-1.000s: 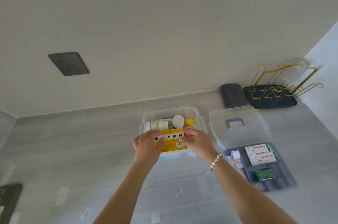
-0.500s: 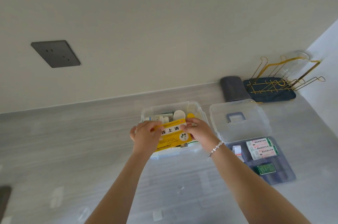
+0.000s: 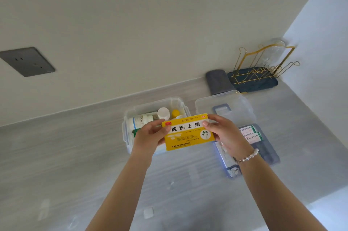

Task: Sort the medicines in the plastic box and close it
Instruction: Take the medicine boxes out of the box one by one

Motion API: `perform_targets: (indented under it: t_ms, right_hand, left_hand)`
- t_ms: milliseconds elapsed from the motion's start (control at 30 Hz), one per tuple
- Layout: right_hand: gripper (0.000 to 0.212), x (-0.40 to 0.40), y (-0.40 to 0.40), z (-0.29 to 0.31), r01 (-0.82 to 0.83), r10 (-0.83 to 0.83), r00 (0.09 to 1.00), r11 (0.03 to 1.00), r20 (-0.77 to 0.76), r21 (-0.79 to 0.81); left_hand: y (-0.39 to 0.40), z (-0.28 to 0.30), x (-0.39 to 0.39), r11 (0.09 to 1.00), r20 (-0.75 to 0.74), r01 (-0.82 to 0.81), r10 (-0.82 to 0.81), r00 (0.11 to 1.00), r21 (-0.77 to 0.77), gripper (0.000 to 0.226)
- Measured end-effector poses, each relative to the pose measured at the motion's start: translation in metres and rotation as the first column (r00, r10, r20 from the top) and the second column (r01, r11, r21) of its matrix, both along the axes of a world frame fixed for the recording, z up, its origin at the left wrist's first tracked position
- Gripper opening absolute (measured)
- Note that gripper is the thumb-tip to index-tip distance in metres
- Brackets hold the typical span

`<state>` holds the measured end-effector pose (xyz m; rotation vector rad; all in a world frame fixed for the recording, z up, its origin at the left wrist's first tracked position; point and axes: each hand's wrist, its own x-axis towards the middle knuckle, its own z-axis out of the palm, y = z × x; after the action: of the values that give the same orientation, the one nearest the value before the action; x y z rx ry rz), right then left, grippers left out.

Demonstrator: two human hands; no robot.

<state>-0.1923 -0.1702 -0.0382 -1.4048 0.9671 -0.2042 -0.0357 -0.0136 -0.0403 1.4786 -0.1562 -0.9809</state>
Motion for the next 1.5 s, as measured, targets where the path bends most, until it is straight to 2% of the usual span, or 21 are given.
perform_targets:
  t_ms: [100,300,367,500,600,733,933,1033,1200,1333,1500]
  right_hand:
    - [0.028,-0.043,-0.011,-0.006,-0.024,0.024,0.997,1.0,-0.068,0.001]
    - [0.017,-0.13,-0.025,-0.041,0.008,0.023,0.961,0.994,-0.277,0.11]
    - [0.011,-0.154,-0.025,-0.053,-0.043,0.066,0.928,0.996,-0.367,0.073]
    - [0.016,-0.192,-0.026,-0.078,-0.054,0.048,0.859,0.999,-0.51,0.003]
    - [0.016,-0.211,-0.026,-0.093,-0.031,0.018,0.83,0.999,-0.558,-0.014]
    - [0.012,-0.22,-0.027,-0.105,-0.088,0.017,0.806,0.992,-0.591,-0.092]
    - [0.006,-0.217,-0.033,-0.114,-0.018,-0.086,0.827,0.984,-0.555,-0.179]
    - [0.004,-0.214,-0.037,-0.117,-0.034,-0.071,0.833,0.983,-0.548,-0.179]
    - [0.021,-0.212,-0.042,-0.109,0.051,-0.135,0.851,0.983,-0.508,-0.176]
    - [0.019,-0.193,-0.045,-0.087,0.029,-0.086,0.905,0.99,-0.416,-0.14]
    - [0.01,-0.136,-0.04,-0.046,-0.053,0.039,0.979,0.996,-0.202,-0.064]
  left_hand:
    - [-0.012,-0.005,-0.036,0.996,-0.012,0.068,-0.067,0.998,0.056,0.018]
    - [-0.028,-0.04,-0.124,0.954,-0.106,0.171,-0.149,0.983,0.245,0.015]
    - [-0.031,-0.056,-0.149,0.93,-0.145,0.192,-0.153,0.978,0.314,0.023]
    - [-0.037,-0.088,-0.194,0.879,-0.193,0.213,-0.142,0.971,0.426,0.029]
    - [-0.043,-0.107,-0.216,0.851,-0.189,0.192,-0.112,0.976,0.489,0.029]
    - [-0.05,-0.12,-0.232,0.84,-0.156,0.155,-0.085,0.984,0.52,0.027]
    - [-0.056,-0.128,-0.238,0.82,-0.07,0.072,-0.039,0.997,0.568,0.02]
    - [-0.056,-0.127,-0.239,0.821,-0.053,0.056,-0.032,0.998,0.569,0.018]
    - [-0.054,-0.12,-0.232,0.821,0.049,0.066,-0.113,0.992,0.568,0.021]
    - [-0.059,-0.094,-0.209,0.877,0.132,0.034,-0.111,0.985,0.479,0.013]
    - [-0.062,-0.049,-0.162,0.949,0.192,0.027,-0.09,0.977,0.313,0.016]
